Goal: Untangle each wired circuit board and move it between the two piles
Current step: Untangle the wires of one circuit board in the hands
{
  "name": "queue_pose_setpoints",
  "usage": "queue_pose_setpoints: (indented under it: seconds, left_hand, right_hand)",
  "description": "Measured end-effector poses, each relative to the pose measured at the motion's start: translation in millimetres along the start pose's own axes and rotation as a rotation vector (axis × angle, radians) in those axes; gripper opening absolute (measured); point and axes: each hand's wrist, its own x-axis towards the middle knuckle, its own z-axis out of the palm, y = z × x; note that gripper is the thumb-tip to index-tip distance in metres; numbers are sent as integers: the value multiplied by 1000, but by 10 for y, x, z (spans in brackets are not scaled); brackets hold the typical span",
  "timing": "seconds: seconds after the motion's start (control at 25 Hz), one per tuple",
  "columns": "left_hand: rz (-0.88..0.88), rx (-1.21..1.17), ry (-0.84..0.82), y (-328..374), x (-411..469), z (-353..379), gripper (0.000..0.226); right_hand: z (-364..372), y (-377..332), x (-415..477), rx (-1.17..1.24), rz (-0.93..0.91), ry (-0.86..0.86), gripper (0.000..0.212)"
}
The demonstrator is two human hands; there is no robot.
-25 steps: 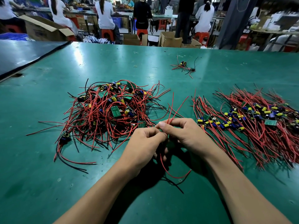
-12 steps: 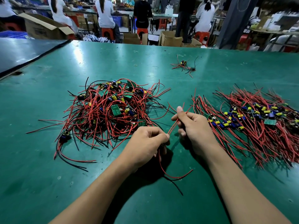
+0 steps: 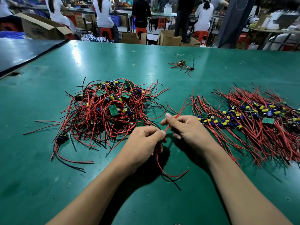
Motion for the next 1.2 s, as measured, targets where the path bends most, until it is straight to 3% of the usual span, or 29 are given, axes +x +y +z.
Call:
queue_pose_setpoints:
  seconds: [0.16,0.24,0.4,0.56,0.8,0.92,1.0,1.2]
  left_hand:
    - [-2,12,-83,22,-17,-8,30]
    - [-3,15,-101,33,-21,-10,29]
    - [-8,17,-130,45,-30,-31,27]
    - [5,6,-121,51,-37,-24,26]
    - [48,-161,-2,59,-58,-7,25]
    - [132,-286,43,122,-55,-43,18]
    - [148,-391,98,154,-32,-66,20]
    - [73,-481,203,141,-2,-83,25]
  right_hand:
    - [-64,-31,37,100,-70,233,37]
    - [-48,-69,50,221,-13,270,45]
    - [-109,-190,31,635,249,90,50]
    - [-152,-222,7,740,295,-29,36]
    - [-81,-156,33,504,197,-7,62]
    - [-62,-114,-18,203,128,-39,38]
    - [-45,-97,-102,59,117,-196,25]
    - [-4,-183,-239,-3,139,-506,14]
